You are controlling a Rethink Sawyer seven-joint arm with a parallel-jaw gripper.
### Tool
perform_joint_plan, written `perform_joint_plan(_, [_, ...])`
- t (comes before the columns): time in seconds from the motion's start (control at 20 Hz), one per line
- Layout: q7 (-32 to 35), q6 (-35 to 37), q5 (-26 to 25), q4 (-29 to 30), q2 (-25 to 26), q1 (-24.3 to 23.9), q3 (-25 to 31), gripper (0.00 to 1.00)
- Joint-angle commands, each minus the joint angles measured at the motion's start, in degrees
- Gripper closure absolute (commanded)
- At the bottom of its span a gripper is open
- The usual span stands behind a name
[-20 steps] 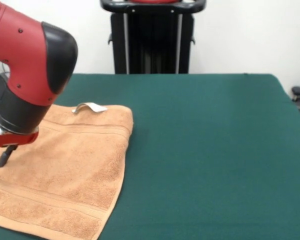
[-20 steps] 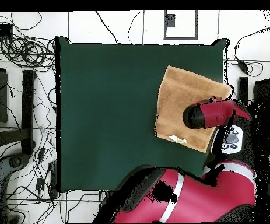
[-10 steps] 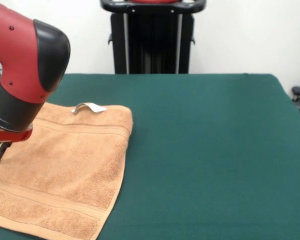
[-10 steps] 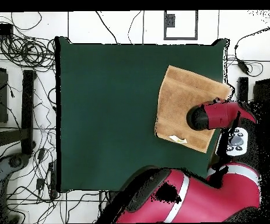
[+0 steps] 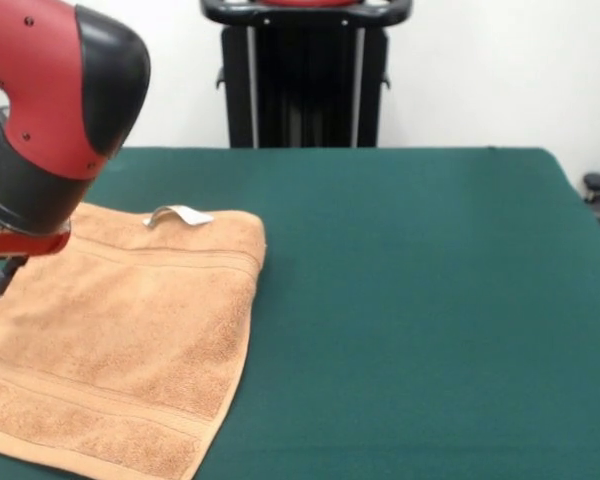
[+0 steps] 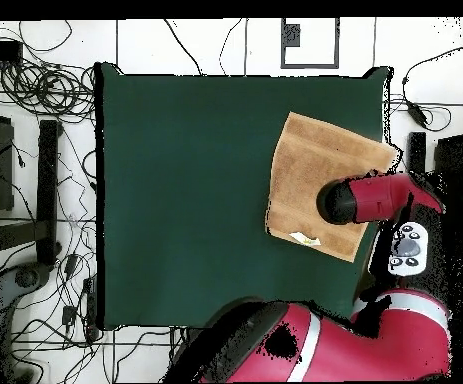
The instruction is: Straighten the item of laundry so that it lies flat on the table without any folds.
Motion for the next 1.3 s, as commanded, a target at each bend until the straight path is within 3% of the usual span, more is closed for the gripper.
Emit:
perform_joint_plan(0.05, [-4.42, 7.9, 3.74, 8.35, -3.7, 1.66, 9.01, 0.0])
perform_joint_plan(0.25, [-4.85, 8.08, 4.87, 9.56, -4.6, 0.42, 11.64, 0.0])
perform_joint_plan(0.75, [-7.17, 3.52, 8.03, 13.45, -3.38, -7.91, 23.99, 0.0])
perform_joint_plan(1.3, [-5.47, 5.51, 8.62, 15.6, -2.78, -11.99, 29.26, 0.0])
